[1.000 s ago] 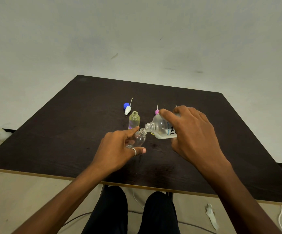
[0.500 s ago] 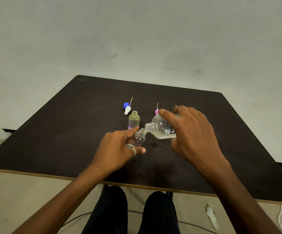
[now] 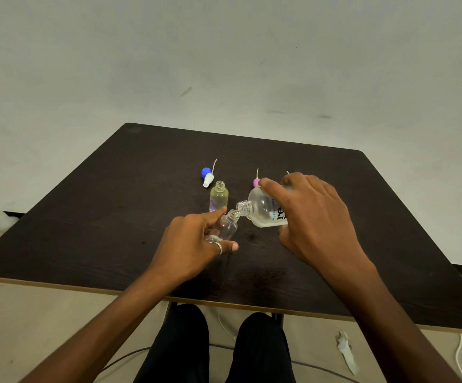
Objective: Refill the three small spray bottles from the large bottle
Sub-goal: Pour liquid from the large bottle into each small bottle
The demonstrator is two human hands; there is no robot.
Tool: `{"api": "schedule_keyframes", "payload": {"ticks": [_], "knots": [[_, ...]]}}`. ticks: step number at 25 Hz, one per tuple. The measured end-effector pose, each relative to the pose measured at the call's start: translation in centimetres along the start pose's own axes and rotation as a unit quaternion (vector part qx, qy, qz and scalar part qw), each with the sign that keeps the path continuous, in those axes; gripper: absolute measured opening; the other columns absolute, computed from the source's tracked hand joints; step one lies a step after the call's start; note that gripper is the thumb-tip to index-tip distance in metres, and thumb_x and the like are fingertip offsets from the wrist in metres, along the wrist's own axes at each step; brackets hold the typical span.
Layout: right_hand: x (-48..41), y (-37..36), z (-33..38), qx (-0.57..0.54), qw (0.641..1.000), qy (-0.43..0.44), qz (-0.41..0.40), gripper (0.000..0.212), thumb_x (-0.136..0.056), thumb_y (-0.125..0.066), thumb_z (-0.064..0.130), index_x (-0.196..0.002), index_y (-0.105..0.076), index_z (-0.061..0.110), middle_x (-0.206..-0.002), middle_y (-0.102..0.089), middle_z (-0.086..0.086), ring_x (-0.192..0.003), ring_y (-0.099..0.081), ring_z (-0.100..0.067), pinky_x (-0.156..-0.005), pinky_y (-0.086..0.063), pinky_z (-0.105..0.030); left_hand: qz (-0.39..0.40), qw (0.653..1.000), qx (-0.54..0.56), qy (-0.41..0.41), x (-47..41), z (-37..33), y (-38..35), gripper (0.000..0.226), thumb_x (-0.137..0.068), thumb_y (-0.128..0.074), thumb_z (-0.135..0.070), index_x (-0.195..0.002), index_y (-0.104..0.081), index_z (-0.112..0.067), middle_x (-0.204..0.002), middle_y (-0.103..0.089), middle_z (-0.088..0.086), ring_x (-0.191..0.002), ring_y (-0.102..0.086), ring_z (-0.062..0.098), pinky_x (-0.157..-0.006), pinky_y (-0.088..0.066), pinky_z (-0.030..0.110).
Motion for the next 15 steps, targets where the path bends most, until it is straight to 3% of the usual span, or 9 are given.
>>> {"api": "schedule_keyframes", "payload": {"ticks": [8, 15], "knots": [[-0.04, -0.19, -0.03, -0.001, 1.000, 0.002, 0.006, 0.082, -0.067, -0.082, 0.025, -0.139, -0.044, 0.034, -0.124, -0.058, -0.005, -0.114, -0.056, -0.029, -0.095, -0.046, -0.042, 0.003, 1.000, -0.004, -0.002, -0.02, 0.15, -0.18, 0.076, -0.074, -0.082, -0.045, -0.142, -0.051, -0.029, -0.120, -0.071, -0.006, -0.098, -0.065, -0.001, -0.086, -0.050, 0.016], [0.02, -0.10, 0.00, -0.002, 1.000, 0.001, 0.005, 0.081, -0.067, -0.080, 0.024, -0.139, -0.044, 0.034, -0.124, -0.058, -0.005, -0.113, -0.055, -0.029, -0.095, -0.045, -0.042, 0.003, 1.000, -0.001, 0.004, -0.06, 0.54, -0.35, 0.079, -0.073, -0.082, -0.046, -0.143, -0.049, -0.029, -0.124, -0.069, -0.006, -0.106, -0.066, 0.003, -0.092, -0.052, 0.021]]}}
Point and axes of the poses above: each hand's wrist, its own x-axis away from the middle knuckle, its own y-axis out of the back of the hand, z = x × y, the point moved 8 cm from there along -x, towards the middle knuckle
